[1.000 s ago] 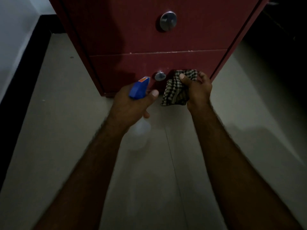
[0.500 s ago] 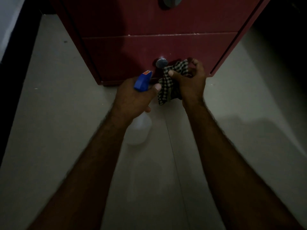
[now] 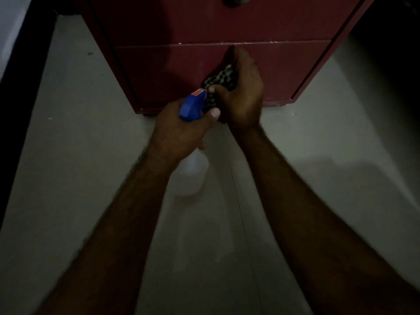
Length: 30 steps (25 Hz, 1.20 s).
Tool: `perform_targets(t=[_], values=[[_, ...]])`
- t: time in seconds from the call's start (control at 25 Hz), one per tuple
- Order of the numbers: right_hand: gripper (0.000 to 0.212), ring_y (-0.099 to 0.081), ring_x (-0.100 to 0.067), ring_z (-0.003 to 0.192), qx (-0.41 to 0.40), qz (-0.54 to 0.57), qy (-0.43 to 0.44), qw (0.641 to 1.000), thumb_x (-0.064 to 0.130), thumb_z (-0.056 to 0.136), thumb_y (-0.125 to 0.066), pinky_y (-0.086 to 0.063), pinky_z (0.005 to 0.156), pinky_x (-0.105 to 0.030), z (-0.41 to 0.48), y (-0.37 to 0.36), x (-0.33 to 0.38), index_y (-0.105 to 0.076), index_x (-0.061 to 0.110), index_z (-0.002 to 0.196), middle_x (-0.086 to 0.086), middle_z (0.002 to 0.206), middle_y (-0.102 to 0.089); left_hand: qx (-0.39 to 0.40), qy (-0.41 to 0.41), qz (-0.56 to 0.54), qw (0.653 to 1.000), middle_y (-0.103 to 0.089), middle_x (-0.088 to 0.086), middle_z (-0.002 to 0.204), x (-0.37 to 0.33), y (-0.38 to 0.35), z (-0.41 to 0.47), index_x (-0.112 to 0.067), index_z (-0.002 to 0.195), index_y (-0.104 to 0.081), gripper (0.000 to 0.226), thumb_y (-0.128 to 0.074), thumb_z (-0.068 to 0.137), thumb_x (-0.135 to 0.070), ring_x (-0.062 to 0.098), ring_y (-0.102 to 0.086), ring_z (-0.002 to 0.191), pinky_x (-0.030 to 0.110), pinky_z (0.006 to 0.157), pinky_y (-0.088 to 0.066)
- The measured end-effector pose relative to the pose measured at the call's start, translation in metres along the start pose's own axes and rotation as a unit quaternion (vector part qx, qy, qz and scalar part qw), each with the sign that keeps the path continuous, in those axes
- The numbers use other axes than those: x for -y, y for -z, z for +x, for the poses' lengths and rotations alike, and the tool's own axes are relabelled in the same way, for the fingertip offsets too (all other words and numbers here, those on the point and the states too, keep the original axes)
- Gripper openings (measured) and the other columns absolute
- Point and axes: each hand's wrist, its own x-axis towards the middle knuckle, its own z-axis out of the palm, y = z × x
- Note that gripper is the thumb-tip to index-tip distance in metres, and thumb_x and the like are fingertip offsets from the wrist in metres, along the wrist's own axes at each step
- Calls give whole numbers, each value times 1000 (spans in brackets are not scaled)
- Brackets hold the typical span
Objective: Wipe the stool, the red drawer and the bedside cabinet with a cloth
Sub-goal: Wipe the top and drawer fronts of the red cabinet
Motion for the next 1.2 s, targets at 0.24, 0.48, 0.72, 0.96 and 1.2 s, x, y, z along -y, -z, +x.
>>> perform_targets(t=[0.24, 0.48, 0.72, 0.96, 1.2], values=[[69, -72, -15, 102, -109, 239, -375, 889, 21, 72, -96, -63, 87, -31, -5, -6, 19, -59, 13, 130, -1, 120, -72, -13, -11, -3, 1000, -64, 6, 87, 0, 13, 1, -27, 105, -62, 20, -75, 90, -32, 19, -65, 61, 32, 57, -57], [50, -73, -39, 105, -105, 478, -551, 676, 17, 84, -85, -62, 85, -60, 9, -17, 13, -67, 0, 128, -20, 118, -74, -28, -32, 23, 999, -55, 7, 75, -8, 24, -2, -25, 84, -57, 19, -74, 92, -29, 22, -63, 58, 22, 50, -52], [84, -70, -18, 109, -85, 206, -389, 894, 21, 60, -99, -62, 93, -43, -15, -19, 26, -56, 19, 132, 1, 123, -70, -33, -40, 12, 999, -58, -4, 73, -11, 26, -5, -28, 90, -60, 15, -75, 91, -32, 17, -63, 53, 32, 55, -56], [80, -69, -12, 109, -6, 64, -213, 975, 9, 61, -92, -59, 94, -39, -11, 0, -3, -57, 13, 133, 3, 120, -71, -42, -40, 17, 998, -58, -1, 80, -14, 36, -2, -34, 93, -56, 17, -73, 92, -36, 17, -66, 56, 21, 53, -53], [68, -71, -17, 106, 13, 9, -58, 998, -5, 68, -78, -59, 93, -38, 0, 14, -12, -61, 3, 134, -5, 119, -73, -48, -38, 10, 998, -60, 1, 88, -13, 39, 6, -33, 100, -58, 18, -73, 91, -38, 19, -68, 58, 23, 57, -54]])
